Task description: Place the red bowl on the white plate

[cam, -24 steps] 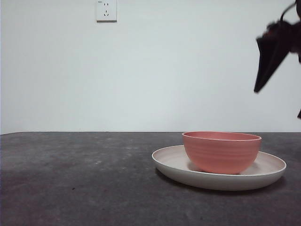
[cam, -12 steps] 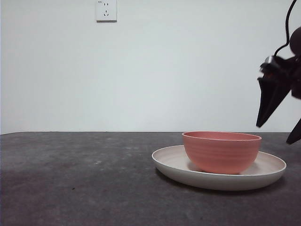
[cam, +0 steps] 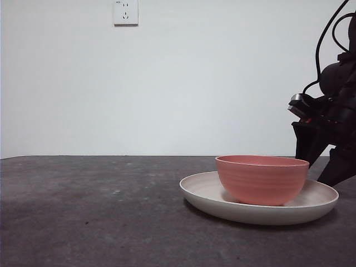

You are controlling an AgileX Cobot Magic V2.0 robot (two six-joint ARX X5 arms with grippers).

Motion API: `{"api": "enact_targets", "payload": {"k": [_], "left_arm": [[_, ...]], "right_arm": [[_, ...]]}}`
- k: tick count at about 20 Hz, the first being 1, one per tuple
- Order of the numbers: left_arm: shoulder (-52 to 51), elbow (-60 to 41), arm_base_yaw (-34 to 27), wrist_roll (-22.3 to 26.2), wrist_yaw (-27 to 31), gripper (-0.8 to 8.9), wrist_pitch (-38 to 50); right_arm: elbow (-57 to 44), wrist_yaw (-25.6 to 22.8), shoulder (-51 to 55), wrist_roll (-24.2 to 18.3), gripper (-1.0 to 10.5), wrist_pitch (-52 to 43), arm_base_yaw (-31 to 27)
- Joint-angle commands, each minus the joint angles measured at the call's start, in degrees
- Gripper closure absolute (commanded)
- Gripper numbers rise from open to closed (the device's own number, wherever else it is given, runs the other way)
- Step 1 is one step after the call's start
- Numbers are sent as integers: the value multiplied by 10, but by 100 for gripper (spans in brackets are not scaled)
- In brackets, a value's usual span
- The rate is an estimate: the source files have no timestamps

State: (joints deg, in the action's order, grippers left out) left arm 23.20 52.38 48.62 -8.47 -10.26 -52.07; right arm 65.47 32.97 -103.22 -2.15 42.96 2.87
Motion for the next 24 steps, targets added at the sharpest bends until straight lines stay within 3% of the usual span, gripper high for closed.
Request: {"api": "enact_targets", "payload": {"k": [1, 5, 18, 24], "left_arm": [[2, 5, 3, -2, 2, 158, 7], [2, 5, 3, -2, 2, 158, 7], [2, 5, 3, -2, 2, 158, 7], [2, 5, 3, -2, 2, 158, 7]], "right_arm": [[8, -3, -20, -9, 802, -3, 4], [8, -6, -33, -9, 938, 3, 4], [59, -7, -10, 7, 938, 46, 7], [116, 2, -9, 40, 937, 58, 60]]}}
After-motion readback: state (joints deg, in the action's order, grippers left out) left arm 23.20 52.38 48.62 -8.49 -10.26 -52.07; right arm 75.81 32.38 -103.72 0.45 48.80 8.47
